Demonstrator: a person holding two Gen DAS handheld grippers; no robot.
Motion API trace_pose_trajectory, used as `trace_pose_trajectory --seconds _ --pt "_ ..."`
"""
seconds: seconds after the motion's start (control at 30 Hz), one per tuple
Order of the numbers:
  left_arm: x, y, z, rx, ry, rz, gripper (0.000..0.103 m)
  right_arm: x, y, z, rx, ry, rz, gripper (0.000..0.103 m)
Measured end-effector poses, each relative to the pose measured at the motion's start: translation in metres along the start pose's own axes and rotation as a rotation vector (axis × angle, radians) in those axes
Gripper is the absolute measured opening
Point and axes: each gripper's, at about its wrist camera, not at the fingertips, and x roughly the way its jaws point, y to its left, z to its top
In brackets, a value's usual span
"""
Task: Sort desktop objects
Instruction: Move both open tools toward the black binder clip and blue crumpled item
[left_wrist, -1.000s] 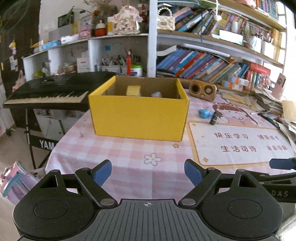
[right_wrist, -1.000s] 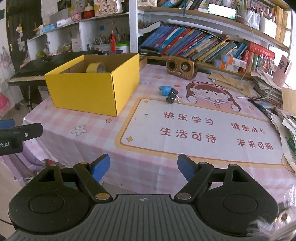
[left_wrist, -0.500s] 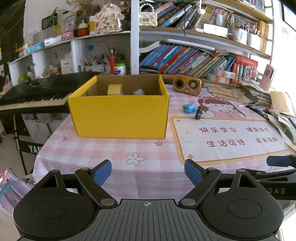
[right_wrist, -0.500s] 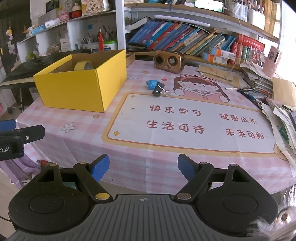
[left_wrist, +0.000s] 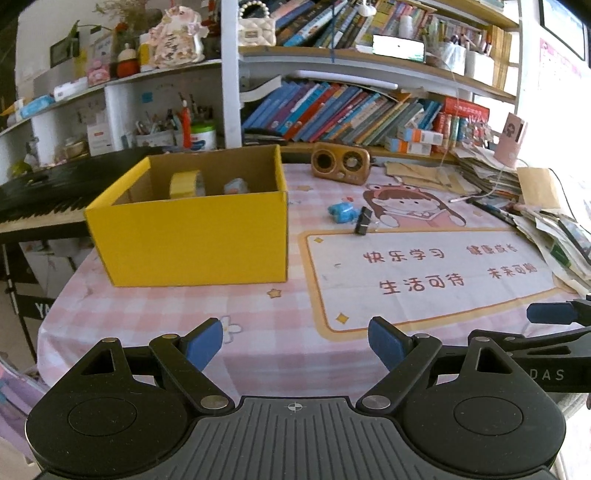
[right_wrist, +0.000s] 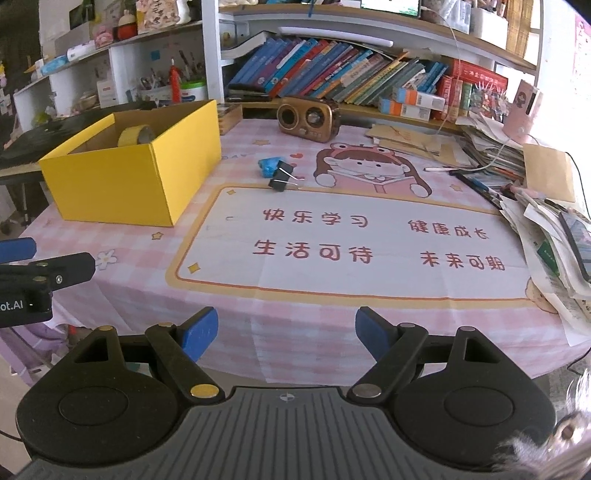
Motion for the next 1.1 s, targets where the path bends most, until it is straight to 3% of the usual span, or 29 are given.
trace_pose_trajectory --seconds 0.53,1.1 --pt "0.032 -0.033 0.017 0.038 0.020 -0.056 0.088 0.019 -0.038 0.012 0.031 0.027 -0.032 0.081" --pt "0.081 -0.063 0.050 0.023 0.038 -0.049 0.088 0.063 -0.076 0.059 -0.010 0.027 -0.004 0.081"
